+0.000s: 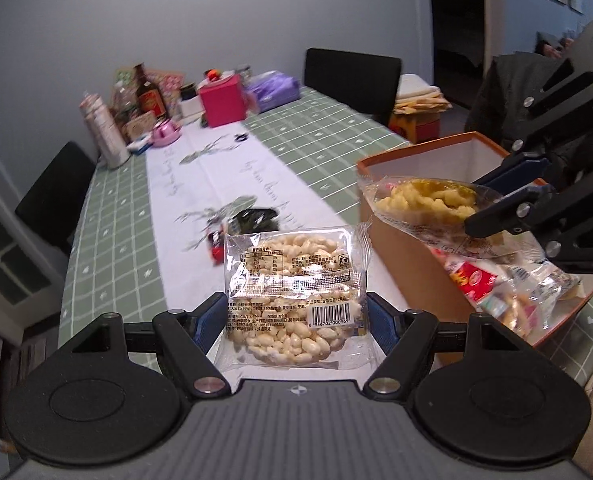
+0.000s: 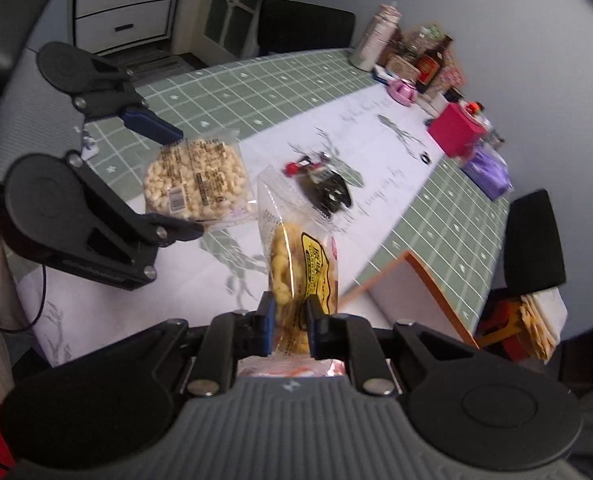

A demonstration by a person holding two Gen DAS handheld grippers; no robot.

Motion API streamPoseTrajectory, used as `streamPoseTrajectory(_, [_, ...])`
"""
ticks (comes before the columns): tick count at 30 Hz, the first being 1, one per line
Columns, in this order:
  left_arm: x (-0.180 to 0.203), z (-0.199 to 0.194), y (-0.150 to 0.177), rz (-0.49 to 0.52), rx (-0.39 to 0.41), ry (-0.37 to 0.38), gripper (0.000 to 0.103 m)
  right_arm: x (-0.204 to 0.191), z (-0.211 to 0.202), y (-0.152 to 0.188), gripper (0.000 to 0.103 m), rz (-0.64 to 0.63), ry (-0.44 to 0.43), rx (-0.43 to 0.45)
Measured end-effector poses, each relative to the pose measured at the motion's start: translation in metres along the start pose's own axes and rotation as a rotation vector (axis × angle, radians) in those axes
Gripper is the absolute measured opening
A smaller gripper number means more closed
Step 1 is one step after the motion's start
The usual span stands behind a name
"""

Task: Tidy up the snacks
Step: 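Lift both held bags and carry them over the orange box, then lower both bags into the orange box and open both tools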

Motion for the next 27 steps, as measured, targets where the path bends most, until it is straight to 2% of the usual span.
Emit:
streamPoseTrajectory(8, [0.058,0.019,-0.031,0.149,0.021,0.071,0.085,0.053,0.024,0.056,0.012,0.092,0.040,-0.097])
streamPoseTrajectory(14, [0.092,0.038,-0.050,0.261,0.023,0.096,0.085,0.089,0.051,0.086,0.012,0.145,0.041,-0.117])
streamPoseTrajectory(27, [0.133,0.104,-0.071,0.443,-0.064,0.103,0.085,0.131,0.117,0.107,0.011,0.169,0.025,-0.162])
Point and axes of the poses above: each gripper's, at about its wrist camera, not at the fingertips, and z roughly the way its jaws point, x to its right, y to its underside, the point moved 8 cm from there along z, roughly the way its jaws point, and after that the axes turned 4 degrees about -x, right-handed, at the moved point
